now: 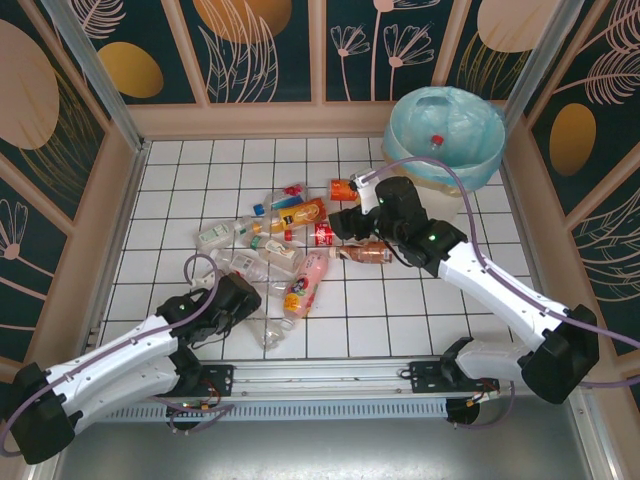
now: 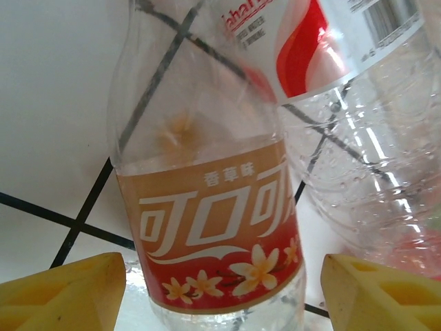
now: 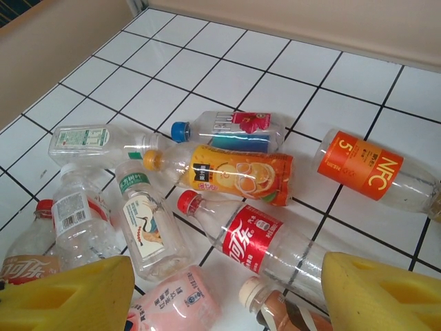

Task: Put the plastic bottles in the bin

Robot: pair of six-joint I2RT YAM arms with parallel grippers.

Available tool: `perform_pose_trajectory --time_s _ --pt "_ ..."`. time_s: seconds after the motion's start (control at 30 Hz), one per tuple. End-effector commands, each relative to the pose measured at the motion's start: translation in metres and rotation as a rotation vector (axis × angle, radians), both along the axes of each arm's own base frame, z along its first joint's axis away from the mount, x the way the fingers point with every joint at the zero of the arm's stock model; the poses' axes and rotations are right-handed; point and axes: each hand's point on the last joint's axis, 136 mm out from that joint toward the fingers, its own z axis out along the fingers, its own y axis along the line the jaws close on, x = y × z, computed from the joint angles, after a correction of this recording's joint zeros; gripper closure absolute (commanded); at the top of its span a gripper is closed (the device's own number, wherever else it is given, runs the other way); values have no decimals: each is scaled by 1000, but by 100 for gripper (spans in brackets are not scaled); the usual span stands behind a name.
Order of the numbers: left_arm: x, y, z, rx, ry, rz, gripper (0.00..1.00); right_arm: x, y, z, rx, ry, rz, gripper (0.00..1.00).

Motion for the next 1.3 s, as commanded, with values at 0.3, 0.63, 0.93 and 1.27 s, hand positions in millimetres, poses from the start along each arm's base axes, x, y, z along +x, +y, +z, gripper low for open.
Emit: perform_pose_trajectory --time_s 0.3,0.63,0.93,1.27 --pt "-13 -1 -30 -39 51 -4 27 -2 -4 -2 -5 -20 -10 26" --pt "-10 15 -17 -9 -8 43 50 -5 -5 4 11 -16 -10 26" --pt "4 34 78 -97 -249 112 54 -12 5 37 83 -26 45 27" --pt "53 32 228 239 -587 -99 58 -2 8 114 312 -124 49 25"
